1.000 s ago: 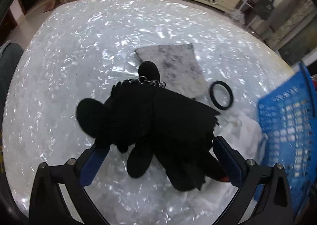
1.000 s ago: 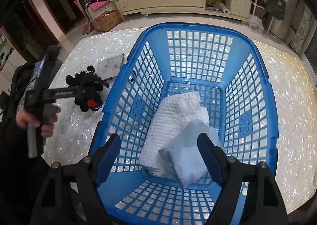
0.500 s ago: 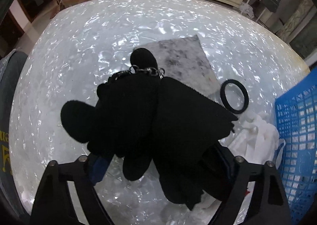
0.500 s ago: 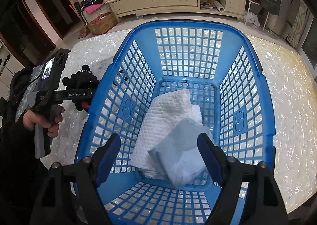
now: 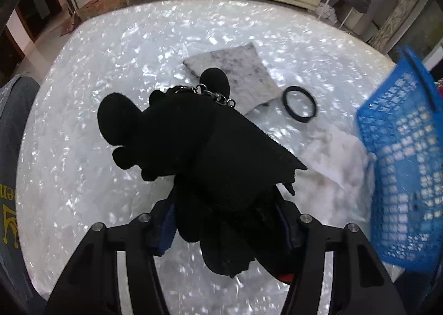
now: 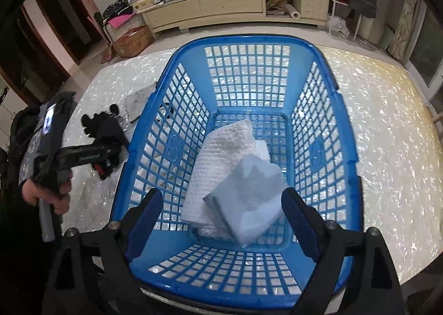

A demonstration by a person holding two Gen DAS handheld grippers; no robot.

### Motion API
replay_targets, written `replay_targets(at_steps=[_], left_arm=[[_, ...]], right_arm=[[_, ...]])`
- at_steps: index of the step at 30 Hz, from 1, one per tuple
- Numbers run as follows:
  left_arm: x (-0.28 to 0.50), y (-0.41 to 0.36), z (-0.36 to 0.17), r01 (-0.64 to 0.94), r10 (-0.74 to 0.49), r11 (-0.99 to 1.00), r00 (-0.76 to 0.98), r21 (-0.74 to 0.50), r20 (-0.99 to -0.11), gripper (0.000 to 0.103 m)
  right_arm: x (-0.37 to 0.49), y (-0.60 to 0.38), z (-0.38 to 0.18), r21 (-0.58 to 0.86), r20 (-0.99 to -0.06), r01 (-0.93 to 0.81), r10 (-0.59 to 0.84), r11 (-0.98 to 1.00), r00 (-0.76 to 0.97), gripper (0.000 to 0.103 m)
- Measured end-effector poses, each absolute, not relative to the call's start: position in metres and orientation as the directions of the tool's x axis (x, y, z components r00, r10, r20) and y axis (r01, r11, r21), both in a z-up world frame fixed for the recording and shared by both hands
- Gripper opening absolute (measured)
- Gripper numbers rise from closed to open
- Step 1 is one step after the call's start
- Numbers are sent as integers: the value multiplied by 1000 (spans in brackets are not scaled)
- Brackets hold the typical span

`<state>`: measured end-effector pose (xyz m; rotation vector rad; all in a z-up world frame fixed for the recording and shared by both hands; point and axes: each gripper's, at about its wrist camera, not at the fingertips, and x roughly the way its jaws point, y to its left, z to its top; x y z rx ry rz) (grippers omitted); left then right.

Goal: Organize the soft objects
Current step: 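Carry the black plush toy into the blue basket and open the left gripper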

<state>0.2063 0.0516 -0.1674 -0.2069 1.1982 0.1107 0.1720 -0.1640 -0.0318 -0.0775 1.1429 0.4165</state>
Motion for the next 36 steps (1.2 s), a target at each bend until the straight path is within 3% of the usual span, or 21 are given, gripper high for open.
replay_targets(at_steps=[6,9,16,22,36], left_arm=[[186,45,-125,-123,-58,985,435,-123,-899,56],[177,37,-100,-85,-83,987,476,-139,-876,56],[153,9,-53,7,-116,991,548,-134,-828,56],[143,-24,-28,99,-165,986,573,-132,-803,56],[166,-98,-15,268,-219,960,537,-82,-814,56]], right_arm=[[167,-169,-24,119,-891,-336,250,934,378,93],[160,-173,-22,107,-888,-333,241,937,391,103],[150,-184,-19,26,-859,-290,170,957,482,103],[149,-199,-14,37,-844,-262,170,964,508,103],[147,-229,-14,51,-821,-220,166,974,546,103]])
